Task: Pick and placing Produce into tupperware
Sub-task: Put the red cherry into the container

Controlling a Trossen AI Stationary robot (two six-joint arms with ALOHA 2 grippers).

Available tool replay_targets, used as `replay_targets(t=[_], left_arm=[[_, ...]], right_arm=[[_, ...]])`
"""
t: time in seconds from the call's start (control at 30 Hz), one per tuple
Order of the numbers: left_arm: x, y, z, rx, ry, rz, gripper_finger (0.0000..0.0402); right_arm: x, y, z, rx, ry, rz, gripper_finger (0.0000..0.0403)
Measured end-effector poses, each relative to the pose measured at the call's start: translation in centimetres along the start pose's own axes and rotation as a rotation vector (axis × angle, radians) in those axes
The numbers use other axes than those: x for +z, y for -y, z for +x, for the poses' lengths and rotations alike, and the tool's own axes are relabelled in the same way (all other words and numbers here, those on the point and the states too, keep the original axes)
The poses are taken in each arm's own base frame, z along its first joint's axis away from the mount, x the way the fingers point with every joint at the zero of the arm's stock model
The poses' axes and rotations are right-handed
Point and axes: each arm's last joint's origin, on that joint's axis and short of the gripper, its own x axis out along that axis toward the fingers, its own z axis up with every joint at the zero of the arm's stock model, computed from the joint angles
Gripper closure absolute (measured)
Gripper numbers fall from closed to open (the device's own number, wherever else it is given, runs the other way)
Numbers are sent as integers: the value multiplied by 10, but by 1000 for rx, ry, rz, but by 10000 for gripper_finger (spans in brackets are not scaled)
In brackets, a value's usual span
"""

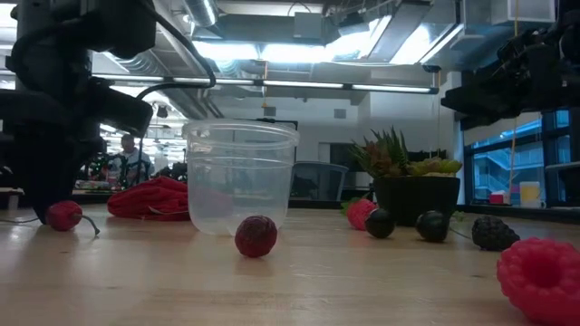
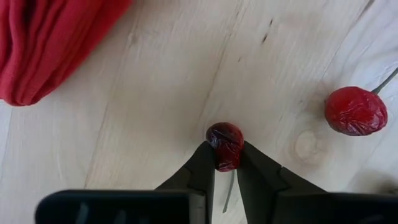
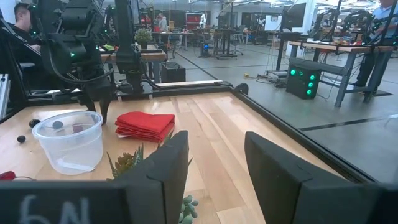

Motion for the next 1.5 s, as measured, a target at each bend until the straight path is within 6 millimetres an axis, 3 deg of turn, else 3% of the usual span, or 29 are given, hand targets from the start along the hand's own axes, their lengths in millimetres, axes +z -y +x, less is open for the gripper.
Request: replay_targets(t=[0.1, 0.27, 0.5, 0.63, 0.77, 1.03, 1.23, 1.5], left_arm=[[2, 0, -11, -25, 38, -4, 360], [11, 4, -46, -80, 192, 23, 362], [43, 17, -108, -170, 487, 177, 364], [63, 23, -126, -190, 607, 274, 364], [80, 24, -122, -172, 622, 308, 362], [102, 31, -80, -186, 500, 330, 361], [107, 38, -52, -178, 416, 340, 361], [111, 39, -34, -154, 373, 337, 360]], right_arm=[[0, 0, 0, 0, 0, 0, 242], [0, 0, 0, 0, 0, 0, 242], [0, 0, 0, 0, 0, 0, 242], [0, 0, 0, 0, 0, 17, 242], [0, 0, 0, 0, 0, 23, 242], [0, 0, 0, 0, 1, 24, 242], [0, 0, 0, 0, 0, 26, 242], [0, 0, 0, 1, 0, 26, 242]])
